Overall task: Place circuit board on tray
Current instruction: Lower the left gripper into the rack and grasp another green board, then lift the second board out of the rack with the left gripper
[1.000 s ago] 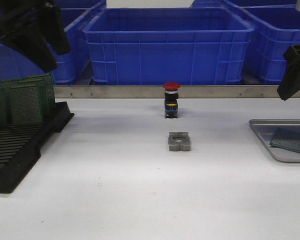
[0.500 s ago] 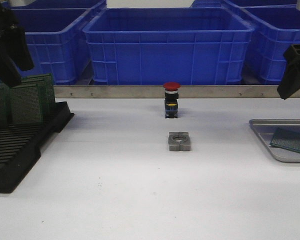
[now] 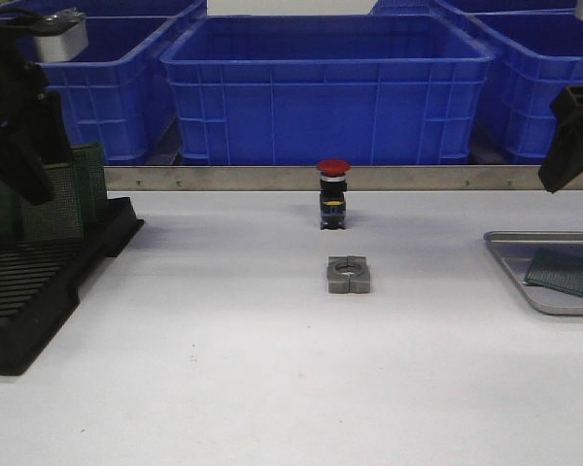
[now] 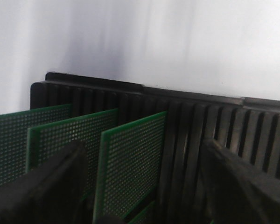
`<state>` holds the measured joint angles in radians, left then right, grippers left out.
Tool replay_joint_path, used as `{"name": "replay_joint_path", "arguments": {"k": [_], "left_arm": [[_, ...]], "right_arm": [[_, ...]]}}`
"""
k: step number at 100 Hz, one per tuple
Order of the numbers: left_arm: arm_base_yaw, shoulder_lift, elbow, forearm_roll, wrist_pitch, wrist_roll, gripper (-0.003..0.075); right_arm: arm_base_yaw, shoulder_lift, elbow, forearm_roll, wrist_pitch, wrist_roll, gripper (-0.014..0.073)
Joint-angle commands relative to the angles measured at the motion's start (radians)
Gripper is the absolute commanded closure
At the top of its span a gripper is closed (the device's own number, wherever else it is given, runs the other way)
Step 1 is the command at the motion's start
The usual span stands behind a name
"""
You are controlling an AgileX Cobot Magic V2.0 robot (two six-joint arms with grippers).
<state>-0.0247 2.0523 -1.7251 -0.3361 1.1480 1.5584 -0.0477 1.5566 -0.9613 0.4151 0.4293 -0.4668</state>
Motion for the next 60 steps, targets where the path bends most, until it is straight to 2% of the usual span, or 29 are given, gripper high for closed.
{"name": "replay_joint_path", "arguments": {"k": [1,11,16,23,39,50,52,60], "left_arm": [[0.001,-0.039,-0.026,-0.023,-0.007,-0.012,0.0247],[0.001,-0.031,-0.026,-0.023,0.002,-0.012,0.0251],[0.001,-0.029,-0.026,-0.023,0.018,-0.012,0.0279],[0.001,-0.029,-0.026,-0.023,0.048,-0.012,0.0356],[0.001,-0.029,-0.026,-0.019,0.125,-0.012,0.0593],[0.001,-0.029,-0.026,-0.017,0.129,-0.012,0.0718],[0.001,-0.029,-0.026,-0.017,0.129,-0.012,0.0739],[0.001,-0.029,-0.026,-0.017,0.129,-0.012,0.0741]], "right_arm": [[-0.008,-0.045,-0.033,0.012,-0.042,-0.011,-0.0017],[-0.008,-0.045,-0.033,0.012,-0.042,-0.011,-0.0017],[-0.008,-0.045,-0.033,0.012,-0.042,-0.011,-0.0017],[-0.008,-0.045,-0.033,0.012,-0.042,-0.011,-0.0017],[-0.008,-0.045,-0.033,0.012,-0.045,-0.011,-0.0017],[-0.008,-0.045,-0.033,0.012,-0.048,-0.011,-0.0017],[-0.008,-0.045,-0.033,0.012,-0.048,-0.011,-0.0017],[-0.008,-0.045,-0.033,0.012,-0.048,-0.011,-0.0017]]}}
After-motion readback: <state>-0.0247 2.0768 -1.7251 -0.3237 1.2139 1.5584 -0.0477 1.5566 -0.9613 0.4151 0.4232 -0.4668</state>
